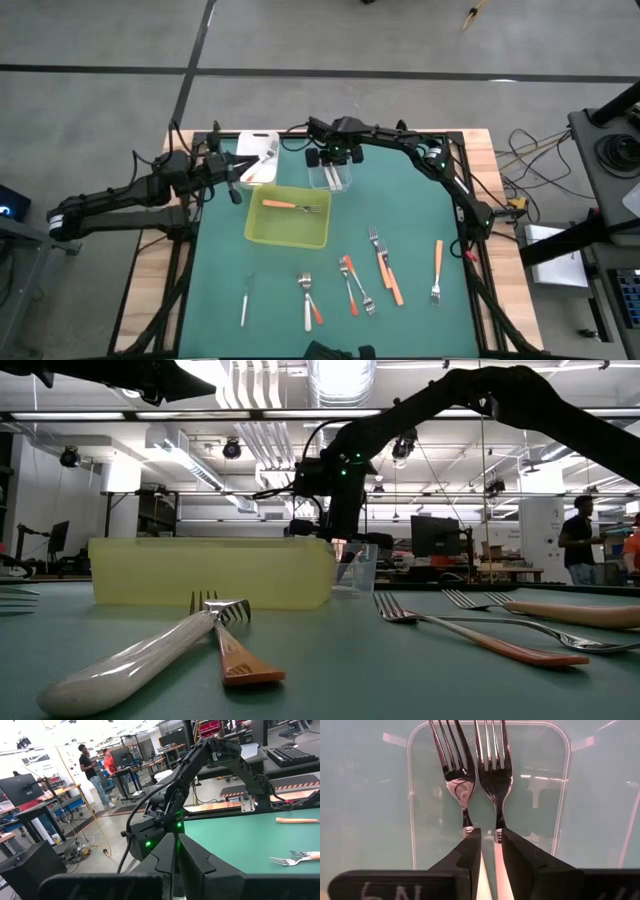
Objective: Sort silverware by color (type)
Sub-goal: Put the yellow fork into the yellow bin
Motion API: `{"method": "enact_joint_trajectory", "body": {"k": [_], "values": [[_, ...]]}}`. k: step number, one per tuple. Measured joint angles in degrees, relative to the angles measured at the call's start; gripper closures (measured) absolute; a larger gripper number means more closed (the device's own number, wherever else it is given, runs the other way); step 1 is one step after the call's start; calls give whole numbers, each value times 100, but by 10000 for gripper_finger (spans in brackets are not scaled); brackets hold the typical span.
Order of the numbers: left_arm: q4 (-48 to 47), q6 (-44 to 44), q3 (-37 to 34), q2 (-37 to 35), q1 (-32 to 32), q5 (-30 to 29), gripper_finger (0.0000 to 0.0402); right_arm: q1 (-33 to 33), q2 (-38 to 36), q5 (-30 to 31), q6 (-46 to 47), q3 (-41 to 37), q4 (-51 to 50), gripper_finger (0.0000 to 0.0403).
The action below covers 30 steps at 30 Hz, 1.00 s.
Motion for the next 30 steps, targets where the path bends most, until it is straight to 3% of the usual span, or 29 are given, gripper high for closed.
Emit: {"method": "enact_joint_trajectory", "body": {"k": [11,17,20,30], "values": [[13,0,0,2,-2,0,398,4,-56,-47,-580,890,-434,333],[90,-48,0,66,-2,0,398,262,-58,32,-1412,1736,-994,338],[94,-66,0,128,-2,2,398,465,-236,208,-1953,1681,-1171,345],[90,-359,-2,243,-2,2,398,1537,-737,1829,-2732,1470,-2078,366]]}}
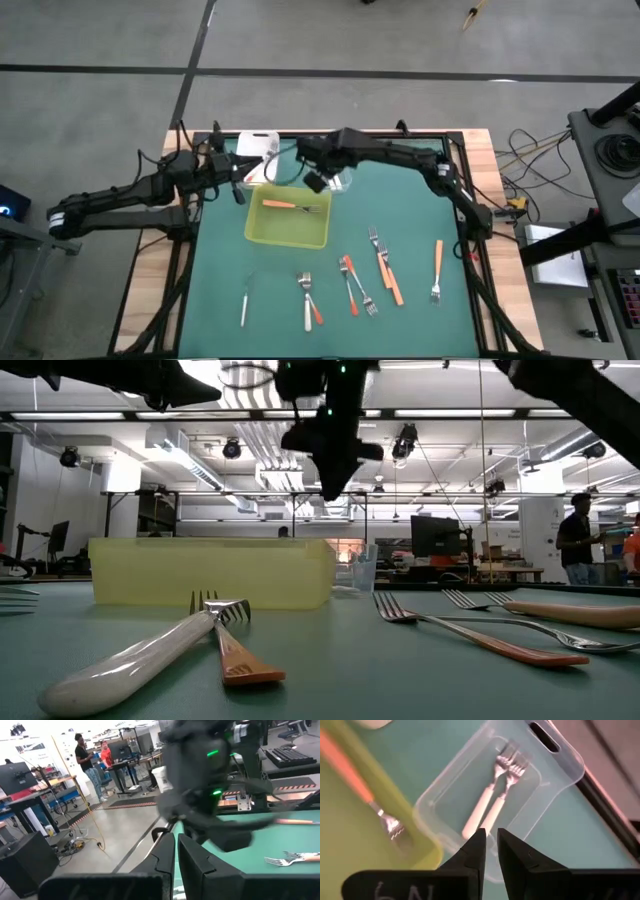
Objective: Sort silverware by color (type)
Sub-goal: Put the yellow fork into the yellow bin
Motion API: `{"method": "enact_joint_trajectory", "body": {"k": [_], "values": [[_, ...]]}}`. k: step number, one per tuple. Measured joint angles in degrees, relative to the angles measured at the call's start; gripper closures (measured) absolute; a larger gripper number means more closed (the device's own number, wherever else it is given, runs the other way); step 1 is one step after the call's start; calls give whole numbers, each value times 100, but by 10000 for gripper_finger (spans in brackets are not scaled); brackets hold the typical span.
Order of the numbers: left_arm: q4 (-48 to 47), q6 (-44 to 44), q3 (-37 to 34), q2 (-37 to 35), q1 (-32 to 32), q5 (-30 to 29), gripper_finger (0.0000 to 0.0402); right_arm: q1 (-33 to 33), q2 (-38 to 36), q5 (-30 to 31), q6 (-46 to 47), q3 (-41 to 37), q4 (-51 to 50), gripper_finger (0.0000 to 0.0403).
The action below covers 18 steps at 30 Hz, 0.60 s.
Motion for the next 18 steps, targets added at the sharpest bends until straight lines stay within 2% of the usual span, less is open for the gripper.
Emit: {"method": "enact_joint_trajectory", "body": {"k": [5,9,14,18], "values": [[-48,-368,0,2,0,7,398,507,-508,288,-141,-413,-64,367],[-130,-697,0,50,-1,14,398,798,-1164,447,-228,-1076,63,367],[-319,-1502,2,105,-33,83,398,1115,-2181,571,-528,-2329,1083,367],[-667,-2175,1,164,-184,356,398,1301,-2851,566,-855,-3347,2097,367]]}}
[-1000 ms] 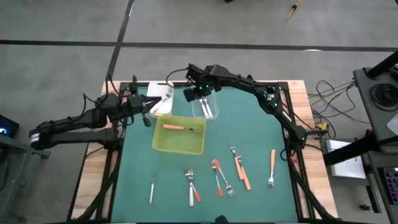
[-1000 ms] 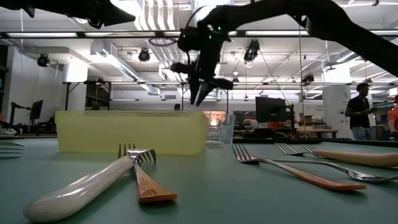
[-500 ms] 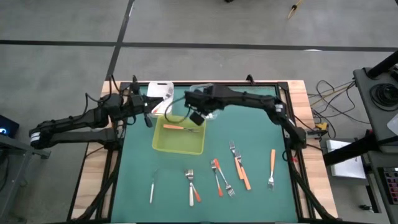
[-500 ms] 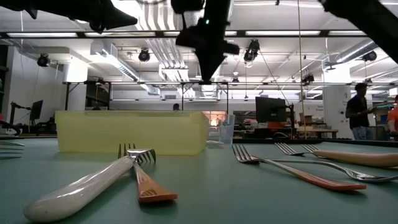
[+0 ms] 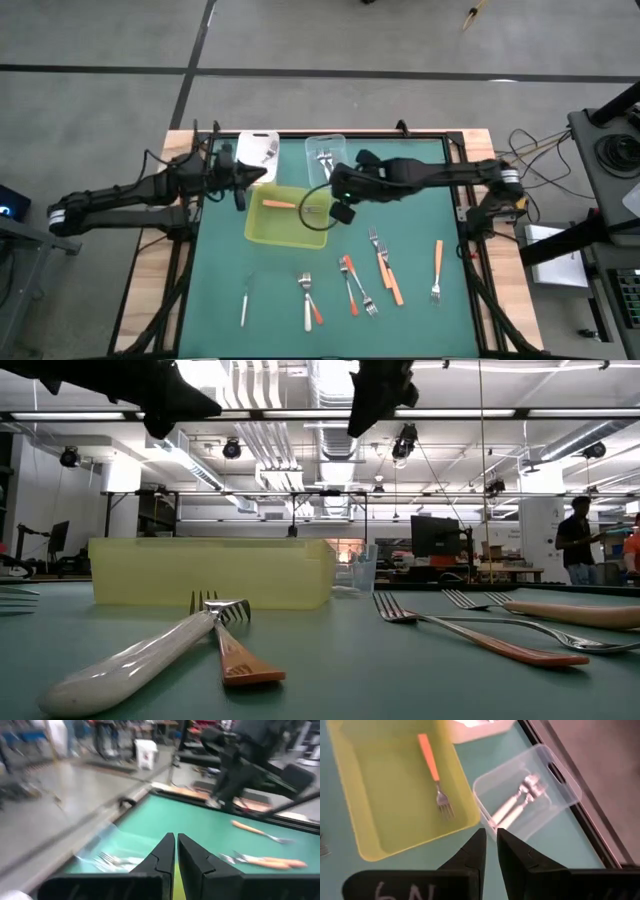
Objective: Sort silverware by color (type)
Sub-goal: Put the yellow fork into the yellow bin
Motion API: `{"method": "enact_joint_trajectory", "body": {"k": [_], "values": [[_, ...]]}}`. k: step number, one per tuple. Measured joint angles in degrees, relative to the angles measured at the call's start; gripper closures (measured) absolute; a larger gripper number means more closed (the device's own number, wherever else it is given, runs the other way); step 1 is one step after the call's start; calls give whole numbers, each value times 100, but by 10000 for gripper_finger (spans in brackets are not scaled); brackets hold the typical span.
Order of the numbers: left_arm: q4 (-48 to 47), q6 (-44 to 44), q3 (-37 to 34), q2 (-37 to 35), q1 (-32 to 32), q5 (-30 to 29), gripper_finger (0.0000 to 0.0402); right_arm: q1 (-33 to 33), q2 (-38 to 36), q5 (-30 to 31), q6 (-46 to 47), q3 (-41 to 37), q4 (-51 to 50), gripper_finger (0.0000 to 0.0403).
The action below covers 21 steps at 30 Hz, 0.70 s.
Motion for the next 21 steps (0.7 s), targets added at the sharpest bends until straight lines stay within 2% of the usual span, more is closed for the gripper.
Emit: {"method": "enact_joint_trajectory", "body": {"k": [16,21], "values": [[-168,-1931,-1,248,-1376,-13,399,430,-1624,-26,-263,-3153,2982,367],[3,-2132,-1,398,-1586,-108,400,510,-1933,-377,-109,-3895,3789,367]]}}
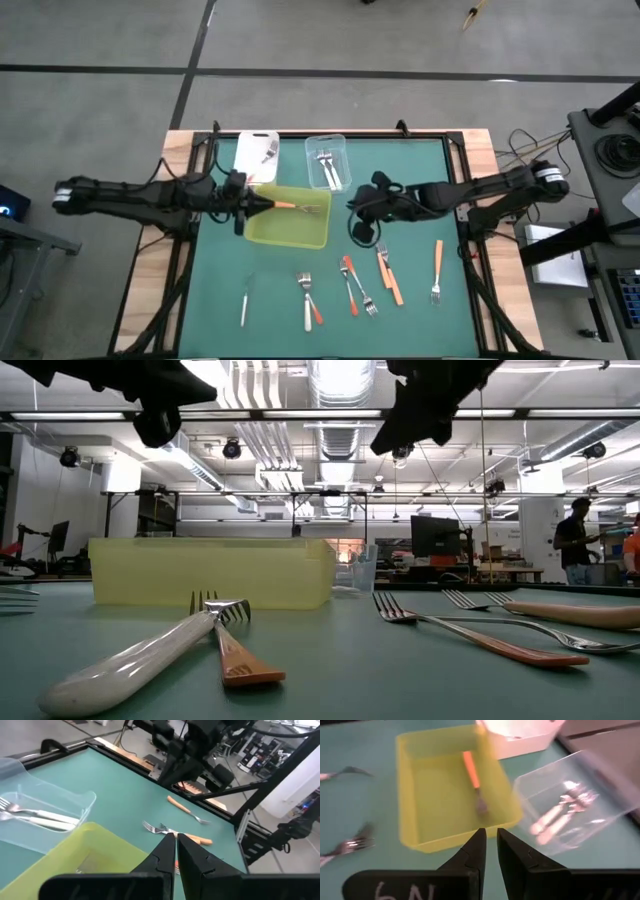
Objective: Sort silverware by color (type)
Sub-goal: Put the yellow fork into the yellow bin
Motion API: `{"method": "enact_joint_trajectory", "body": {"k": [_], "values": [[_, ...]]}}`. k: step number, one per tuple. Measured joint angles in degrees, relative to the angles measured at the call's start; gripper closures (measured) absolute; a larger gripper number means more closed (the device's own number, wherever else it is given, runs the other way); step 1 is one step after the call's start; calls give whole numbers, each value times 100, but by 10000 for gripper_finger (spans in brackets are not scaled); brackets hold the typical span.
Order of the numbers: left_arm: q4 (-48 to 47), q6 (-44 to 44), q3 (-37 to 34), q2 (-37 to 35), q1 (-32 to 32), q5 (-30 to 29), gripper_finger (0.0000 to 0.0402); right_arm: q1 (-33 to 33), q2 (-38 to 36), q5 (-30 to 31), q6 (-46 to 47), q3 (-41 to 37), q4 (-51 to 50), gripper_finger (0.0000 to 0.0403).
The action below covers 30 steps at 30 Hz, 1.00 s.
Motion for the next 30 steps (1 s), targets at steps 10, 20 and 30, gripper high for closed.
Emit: {"method": "enact_joint_trajectory", "body": {"k": [10,20,30], "values": [[906,67,1,452,-314,-5,400,223,-44,-1141,964,-837,486,367],[1250,100,2,820,-378,-41,401,697,246,-2021,2301,-1095,442,367],[1381,230,2,892,-378,-43,400,1139,254,-2195,3151,-1079,425,367]]}}
